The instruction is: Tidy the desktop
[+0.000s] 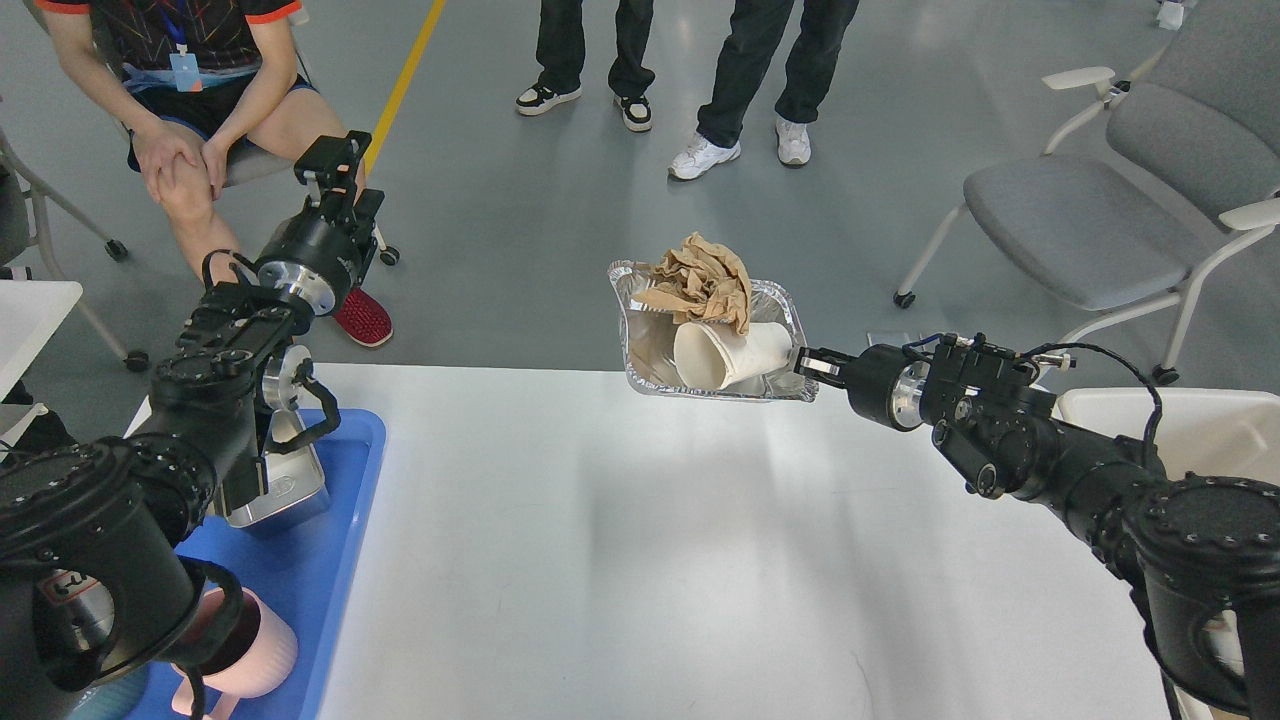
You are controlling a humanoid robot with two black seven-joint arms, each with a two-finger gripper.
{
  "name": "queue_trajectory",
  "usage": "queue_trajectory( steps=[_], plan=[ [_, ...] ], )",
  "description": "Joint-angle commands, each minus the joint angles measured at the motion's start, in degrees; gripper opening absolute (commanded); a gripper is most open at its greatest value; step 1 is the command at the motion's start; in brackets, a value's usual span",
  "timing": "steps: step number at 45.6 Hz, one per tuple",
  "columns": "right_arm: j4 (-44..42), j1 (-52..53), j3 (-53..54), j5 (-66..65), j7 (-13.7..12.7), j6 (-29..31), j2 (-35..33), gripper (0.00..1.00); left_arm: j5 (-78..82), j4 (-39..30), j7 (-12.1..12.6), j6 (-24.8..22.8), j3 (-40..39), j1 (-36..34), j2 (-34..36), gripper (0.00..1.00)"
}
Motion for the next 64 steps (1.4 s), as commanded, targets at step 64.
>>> queue_trajectory(
  steps=[64],
  plan=[
    [-13.1, -31.3, 10.6, 32.1, -5.4, 4.0, -25.0, 0.04, -2.4, -1.9, -6.7, -2.7, -3.1, 3.3, -2.7, 0.73]
  ],
)
